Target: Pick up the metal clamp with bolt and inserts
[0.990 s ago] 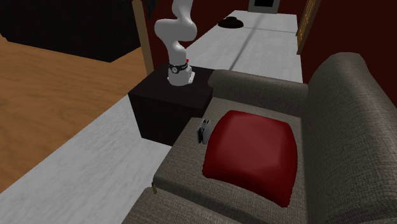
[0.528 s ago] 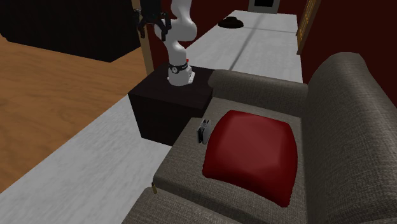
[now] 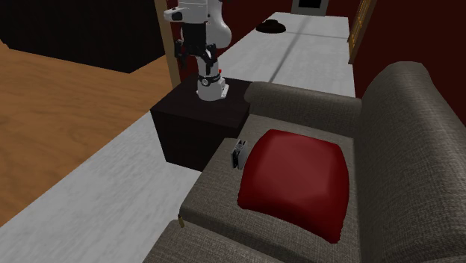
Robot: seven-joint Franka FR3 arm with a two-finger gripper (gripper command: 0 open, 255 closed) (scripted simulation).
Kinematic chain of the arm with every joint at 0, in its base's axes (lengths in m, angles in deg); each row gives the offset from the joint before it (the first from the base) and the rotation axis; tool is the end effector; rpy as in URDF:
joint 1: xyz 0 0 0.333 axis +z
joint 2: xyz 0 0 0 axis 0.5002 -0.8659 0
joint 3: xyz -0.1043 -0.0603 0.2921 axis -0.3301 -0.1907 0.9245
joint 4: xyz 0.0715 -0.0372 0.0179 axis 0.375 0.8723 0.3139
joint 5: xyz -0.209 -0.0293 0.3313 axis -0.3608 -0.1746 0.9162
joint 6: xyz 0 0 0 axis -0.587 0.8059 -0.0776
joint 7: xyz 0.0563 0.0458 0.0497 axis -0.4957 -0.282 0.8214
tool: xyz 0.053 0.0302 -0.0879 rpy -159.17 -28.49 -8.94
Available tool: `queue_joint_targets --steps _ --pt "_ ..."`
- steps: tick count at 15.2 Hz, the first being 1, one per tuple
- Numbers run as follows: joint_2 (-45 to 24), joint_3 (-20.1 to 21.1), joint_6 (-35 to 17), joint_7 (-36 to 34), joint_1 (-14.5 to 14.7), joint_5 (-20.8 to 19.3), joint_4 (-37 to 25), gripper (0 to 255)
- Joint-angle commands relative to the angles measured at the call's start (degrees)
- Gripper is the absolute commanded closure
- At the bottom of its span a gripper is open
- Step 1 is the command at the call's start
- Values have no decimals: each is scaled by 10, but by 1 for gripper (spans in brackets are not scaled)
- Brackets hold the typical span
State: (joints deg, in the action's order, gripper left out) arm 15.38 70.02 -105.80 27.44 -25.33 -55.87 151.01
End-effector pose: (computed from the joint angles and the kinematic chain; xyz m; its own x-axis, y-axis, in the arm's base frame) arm 0.3380 0.1277 0.4662 0.9950 0.0057 0.0994 0.0036 -0.9998 0.0216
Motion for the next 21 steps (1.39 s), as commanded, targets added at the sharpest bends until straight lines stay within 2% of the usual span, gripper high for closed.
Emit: queue_joint_targets --steps 1,7,12,14,17,21 --pt "-32 20 -41 -20 3 8 10 0" --pt "-142 80 -147 -87 7 18 15 0" --pt "-255 132 -232 -161 -4 -9 -3 0" --pt "-305 150 -263 -199 -10 -36 -16 0" --pt "-384 168 -303 -269 -14 -97 -42 0" --pt "-493 156 -340 -374 10 -200 -90 0"
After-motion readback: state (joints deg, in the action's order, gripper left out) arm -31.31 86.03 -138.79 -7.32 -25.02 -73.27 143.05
